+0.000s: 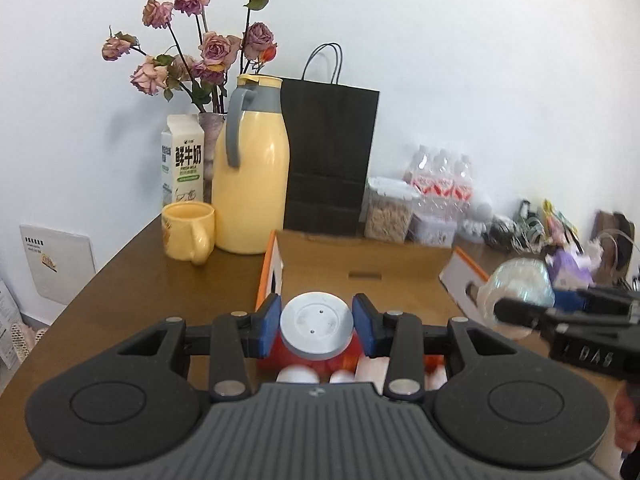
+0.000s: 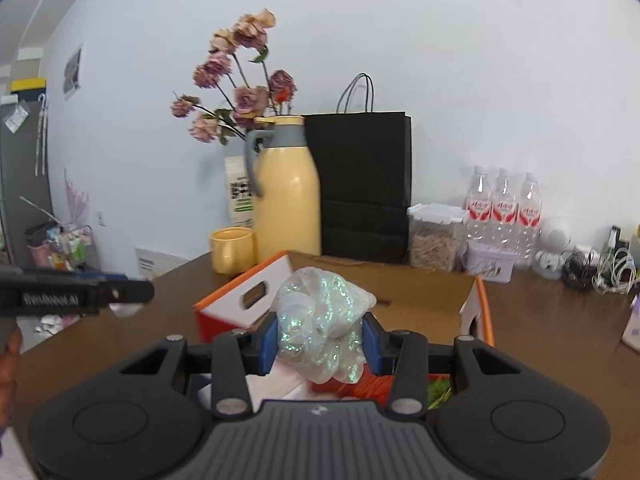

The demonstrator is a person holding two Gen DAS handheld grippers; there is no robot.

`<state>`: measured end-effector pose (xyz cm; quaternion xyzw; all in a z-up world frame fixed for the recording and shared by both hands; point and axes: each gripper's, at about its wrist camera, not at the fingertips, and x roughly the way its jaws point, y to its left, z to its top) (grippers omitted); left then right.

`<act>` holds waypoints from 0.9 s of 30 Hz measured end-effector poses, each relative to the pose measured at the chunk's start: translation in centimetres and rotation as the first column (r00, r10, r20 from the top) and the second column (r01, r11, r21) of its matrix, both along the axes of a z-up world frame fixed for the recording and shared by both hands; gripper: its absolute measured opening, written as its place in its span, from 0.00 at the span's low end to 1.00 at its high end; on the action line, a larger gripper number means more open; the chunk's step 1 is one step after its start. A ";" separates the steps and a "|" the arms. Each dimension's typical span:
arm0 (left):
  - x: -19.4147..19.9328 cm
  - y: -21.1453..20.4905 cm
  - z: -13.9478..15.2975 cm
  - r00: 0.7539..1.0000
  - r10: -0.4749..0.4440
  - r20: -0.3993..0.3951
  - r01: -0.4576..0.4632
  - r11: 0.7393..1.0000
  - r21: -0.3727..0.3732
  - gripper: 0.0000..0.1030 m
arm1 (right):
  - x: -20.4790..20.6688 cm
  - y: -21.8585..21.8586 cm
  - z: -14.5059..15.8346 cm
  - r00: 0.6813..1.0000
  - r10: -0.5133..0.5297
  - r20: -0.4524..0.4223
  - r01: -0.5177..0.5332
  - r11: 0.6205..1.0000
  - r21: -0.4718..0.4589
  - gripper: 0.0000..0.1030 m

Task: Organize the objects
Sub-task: 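Lower the bag and cap into the cardboard box and open both grippers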

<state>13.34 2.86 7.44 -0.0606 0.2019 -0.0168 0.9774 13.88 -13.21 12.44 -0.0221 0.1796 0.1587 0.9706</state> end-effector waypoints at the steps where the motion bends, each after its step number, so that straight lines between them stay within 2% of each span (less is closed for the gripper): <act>1: 1.1 -0.4 0.3 1.000 -0.002 -0.005 0.002 1.000 0.002 0.39 | 1.3 -0.2 0.2 1.000 -0.002 -0.014 0.002 1.000 -0.005 0.40; 4: 4.7 -1.4 0.5 0.999 -0.011 -0.041 0.011 1.000 0.012 0.39 | 5.0 -0.9 0.2 0.997 -0.015 -0.071 0.015 1.000 0.000 0.40; 7: 8.8 -2.4 -0.4 0.995 -0.014 -0.101 0.017 0.999 0.030 0.39 | 8.3 -1.1 -0.4 0.994 -0.043 -0.098 0.039 0.998 -0.043 0.40; 13: 15.1 -4.1 -3.1 0.969 -0.012 -0.247 0.030 0.997 0.072 0.39 | 14.5 -1.4 -3.2 0.967 -0.101 -0.232 0.080 0.992 -0.097 0.40; 16: 16.9 -5.0 -4.7 0.952 0.010 -0.307 0.030 0.992 0.124 0.39 | 16.3 -1.6 -4.9 0.946 -0.133 -0.294 0.102 0.988 -0.116 0.40; 19: 18.1 -5.4 -6.3 0.928 0.024 -0.372 0.031 0.989 0.143 0.39 | 17.2 -1.7 -6.2 0.931 -0.143 -0.335 0.106 0.987 -0.124 0.40; 23: 18.6 -5.8 -7.4 0.916 0.025 -0.400 0.041 0.987 0.155 0.40 | 17.5 -1.5 -7.2 0.920 -0.143 -0.365 0.090 0.983 -0.158 0.42; 24: 18.6 -5.8 -7.5 0.916 0.028 -0.401 0.038 0.987 0.156 0.40 | 17.4 -1.5 -7.4 0.919 -0.144 -0.367 0.089 0.983 -0.161 0.46; 25: 18.5 -5.6 -7.6 0.917 0.030 -0.398 0.034 0.988 0.154 0.46 | 17.4 -1.5 -7.4 0.917 -0.145 -0.371 0.089 0.983 -0.163 0.48; 27: 18.0 -5.5 -7.3 0.926 0.036 -0.375 0.023 0.988 0.150 0.67 | 17.3 -1.7 -7.4 0.917 -0.152 -0.369 0.096 0.981 -0.166 0.55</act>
